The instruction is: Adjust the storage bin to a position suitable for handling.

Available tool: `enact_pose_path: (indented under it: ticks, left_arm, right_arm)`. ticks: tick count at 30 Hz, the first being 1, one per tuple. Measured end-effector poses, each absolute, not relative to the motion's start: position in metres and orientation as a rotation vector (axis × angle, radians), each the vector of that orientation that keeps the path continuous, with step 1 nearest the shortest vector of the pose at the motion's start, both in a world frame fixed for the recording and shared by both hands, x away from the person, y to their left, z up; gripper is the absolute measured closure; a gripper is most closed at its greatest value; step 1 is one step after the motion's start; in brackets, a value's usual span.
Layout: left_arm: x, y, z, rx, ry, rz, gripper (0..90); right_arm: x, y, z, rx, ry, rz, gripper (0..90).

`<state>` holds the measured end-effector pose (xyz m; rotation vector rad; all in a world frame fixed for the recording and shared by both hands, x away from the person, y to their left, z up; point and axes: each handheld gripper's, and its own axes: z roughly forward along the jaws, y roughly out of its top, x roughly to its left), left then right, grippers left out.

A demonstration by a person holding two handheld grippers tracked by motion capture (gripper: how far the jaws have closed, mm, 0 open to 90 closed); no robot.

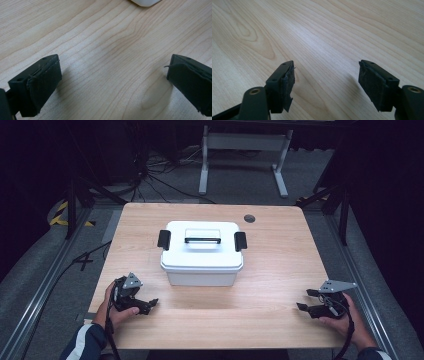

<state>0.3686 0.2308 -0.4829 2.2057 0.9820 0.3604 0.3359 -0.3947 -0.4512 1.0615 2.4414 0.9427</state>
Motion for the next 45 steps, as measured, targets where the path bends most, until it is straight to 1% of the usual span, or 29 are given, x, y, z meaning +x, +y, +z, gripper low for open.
enact_pose_path:
  ticks: [4,8,9,16,20,30,31,34,45]
  left_arm:
    - [0.369,0.231,-0.483,2.202,0.981,0.362,0.1]
    - [0.369,0.231,-0.483,2.204,0.976,0.360,0.1]
    - [0.369,0.231,-0.483,2.205,0.975,0.360,0.1]
    - [0.369,0.231,-0.483,2.211,0.970,0.345,0.1]
    - [0.369,0.231,-0.483,2.211,0.967,0.348,0.1]
    - [0.369,0.231,-0.483,2.211,0.970,0.345,0.1]
    - [0.370,0.232,-0.483,2.217,0.954,0.369,0.1]
    - [0.370,0.232,-0.482,2.220,0.951,0.371,0.1]
    - [0.370,0.232,-0.483,2.219,0.954,0.364,0.2]
  right_arm:
    - [0.340,-0.386,-0.438,1.008,2.469,0.930,33.3]
    - [0.348,-0.373,-0.418,0.899,2.507,0.890,34.6]
    - [0.348,-0.373,-0.418,0.899,2.507,0.890,34.6]
    - [0.366,-0.343,-0.375,0.731,2.555,0.815,36.3]
    - [0.372,-0.332,-0.360,0.696,2.562,0.804,37.7]
    - [0.387,-0.316,-0.335,0.633,2.560,0.799,38.3]
    - [0.390,-0.315,-0.332,0.626,2.560,0.795,38.3]
    - [0.393,-0.311,-0.327,0.614,2.563,0.794,38.3]
    - [0.413,-0.275,-0.301,0.509,2.568,0.768,39.2]
